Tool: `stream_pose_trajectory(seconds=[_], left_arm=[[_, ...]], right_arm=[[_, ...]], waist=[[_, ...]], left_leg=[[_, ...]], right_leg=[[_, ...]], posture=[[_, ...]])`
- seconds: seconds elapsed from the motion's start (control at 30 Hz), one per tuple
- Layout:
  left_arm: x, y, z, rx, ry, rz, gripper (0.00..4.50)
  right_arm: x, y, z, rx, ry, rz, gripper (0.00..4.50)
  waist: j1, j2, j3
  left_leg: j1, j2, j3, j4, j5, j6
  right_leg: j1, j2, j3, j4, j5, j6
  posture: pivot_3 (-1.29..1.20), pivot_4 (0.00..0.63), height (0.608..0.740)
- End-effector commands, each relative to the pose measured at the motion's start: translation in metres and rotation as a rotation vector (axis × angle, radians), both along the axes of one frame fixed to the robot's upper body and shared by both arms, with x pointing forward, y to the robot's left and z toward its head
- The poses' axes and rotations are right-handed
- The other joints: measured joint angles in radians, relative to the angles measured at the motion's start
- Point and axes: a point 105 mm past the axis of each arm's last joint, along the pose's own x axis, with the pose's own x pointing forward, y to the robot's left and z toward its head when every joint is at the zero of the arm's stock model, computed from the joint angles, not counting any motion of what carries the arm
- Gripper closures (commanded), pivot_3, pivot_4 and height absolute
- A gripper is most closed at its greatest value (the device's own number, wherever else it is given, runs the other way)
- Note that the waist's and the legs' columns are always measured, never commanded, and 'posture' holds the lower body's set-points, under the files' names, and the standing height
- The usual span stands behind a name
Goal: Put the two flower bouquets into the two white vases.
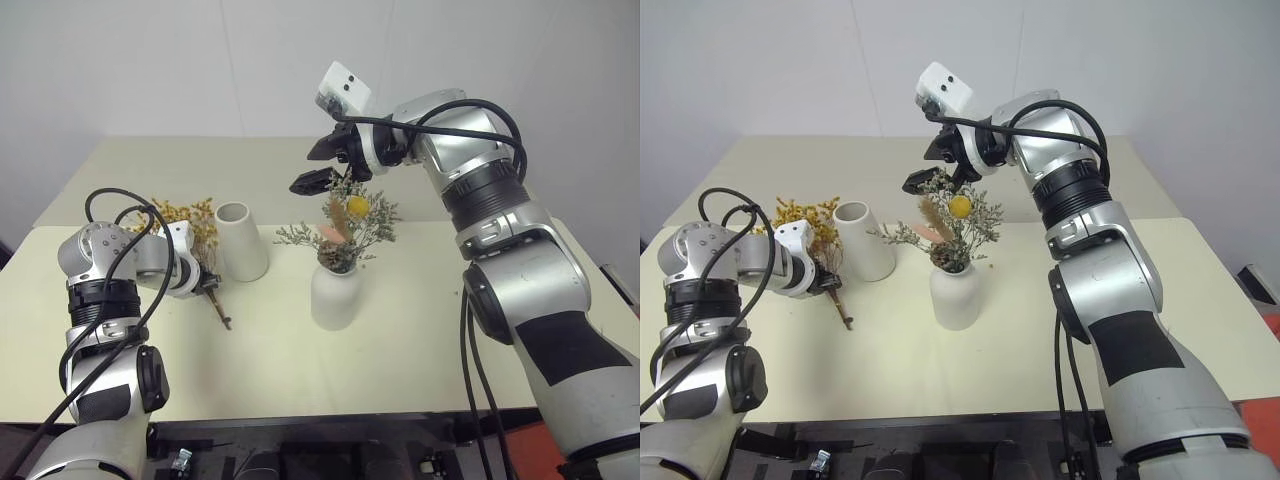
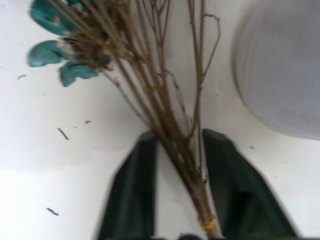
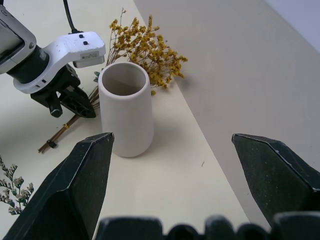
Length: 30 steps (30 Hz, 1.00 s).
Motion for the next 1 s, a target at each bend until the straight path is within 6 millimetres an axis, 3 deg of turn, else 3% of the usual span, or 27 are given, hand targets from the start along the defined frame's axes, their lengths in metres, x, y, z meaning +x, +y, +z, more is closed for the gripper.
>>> stream_pose_trajectory(seconds=[0.03, 0.17, 0.33, 0.53, 0.63, 0.77, 1.0], left_arm=[[0.001, 0.006, 0.012, 0.006, -0.04, 0.018, 4.22], [0.001, 0.017, 0.024, 0.039, -0.069, 0.052, 4.22], [0.0, 0.039, 0.055, 0.149, -0.155, 0.103, 4.22], [0.009, 0.061, 0.118, 0.267, -0.429, 0.157, 4.22], [0.016, 0.051, 0.151, 0.267, -0.623, 0.072, 4.22], [0.017, 0.014, 0.196, 0.232, -0.915, -0.173, 4.22], [0.006, -0.022, 0.228, 0.14, -1.193, -0.531, 4.22]], right_arm=[[-0.003, -0.002, 0.014, 0.027, -0.038, 0.003, 0.0], [-0.003, -0.002, 0.012, 0.03, -0.03, 0.0, 0.0], [-0.002, -0.003, 0.011, 0.034, -0.024, -0.003, 0.0], [-0.002, -0.002, 0.017, 0.055, -0.028, 0.006, 0.0], [-0.002, 0.0, 0.017, 0.047, -0.016, 0.015, 0.0], [-0.003, 0.002, 0.008, 0.023, 0.02, 0.042, 0.0], [0.0, 0.003, -0.005, 0.013, 0.038, 0.063, 0.0]], waist=[[0.0, 0.0, 0.0], [-0.002, 0.0, 0.0], [-0.002, 0.0, 0.0], [0.0, 0.0, 0.0], [0.001, 0.0, 0.0], [0.001, 0.0, 0.0], [-0.005, 0.0, 0.0]], left_leg=[[-0.001, 0.0, 0.0, 0.0, 0.0, 0.0], [-0.004, 0.0, 0.0, 0.0, 0.001, -0.001], [-0.006, 0.0, 0.0, 0.0, 0.001, -0.002], [-0.008, 0.0, 0.0, 0.0, 0.001, -0.002], [-0.008, 0.0, 0.0, 0.0, 0.002, -0.003], [-0.009, 0.0, 0.0, 0.0, 0.002, -0.003], [-0.009, 0.0, 0.001, 0.0, 0.002, -0.003]], right_leg=[[-0.001, 0.0, 0.0, 0.0, 0.0, 0.0], [-0.006, 0.0, 0.001, 0.001, 0.0, 0.0], [-0.008, 0.0, 0.0, 0.001, 0.0, -0.001], [-0.008, 0.0, 0.0, 0.001, 0.001, -0.001], [-0.008, 0.0, -0.001, 0.0, 0.001, -0.001], [-0.008, 0.0, -0.001, 0.0, 0.001, -0.001], [-0.009, 0.001, -0.001, 0.0, 0.001, -0.001]], posture=[[0.0, 0.15, 0.74], [0.0, 0.15, 0.74], [0.0, 0.15, 0.74], [0.0, 0.15, 0.74], [0.0, 0.15, 0.74], [0.0, 0.15, 0.74], [0.0, 0.15, 0.74]])
